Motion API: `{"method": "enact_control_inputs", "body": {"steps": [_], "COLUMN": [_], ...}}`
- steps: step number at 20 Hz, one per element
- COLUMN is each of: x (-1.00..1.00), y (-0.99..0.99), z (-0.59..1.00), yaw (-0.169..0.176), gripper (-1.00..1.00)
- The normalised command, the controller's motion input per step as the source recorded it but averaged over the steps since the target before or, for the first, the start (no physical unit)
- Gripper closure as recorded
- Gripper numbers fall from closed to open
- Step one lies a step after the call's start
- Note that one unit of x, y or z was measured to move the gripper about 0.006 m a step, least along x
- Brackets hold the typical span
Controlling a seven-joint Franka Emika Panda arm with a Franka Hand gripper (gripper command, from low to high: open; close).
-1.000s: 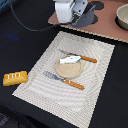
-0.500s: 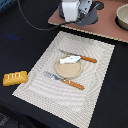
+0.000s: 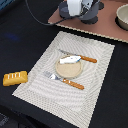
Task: Interact with the objects in diverse but meaningful ways.
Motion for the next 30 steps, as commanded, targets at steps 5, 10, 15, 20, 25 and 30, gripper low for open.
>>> {"method": "enact_control_inputs", "body": {"steps": [5,10,15,20,25,30], "x": [0.68,0.72,0.72,0.51,0.19,-0.07], "y": [0.49,0.45,0.42,0.53,0.34,0.17], "z": [0.27,0.31,0.24,0.16,0.01,0.11], "yaw": [-0.02,-0.027,-0.025,-0.001,0.001,0.017], "gripper": [1.0,1.0,1.0,1.0,1.0,1.0]}}
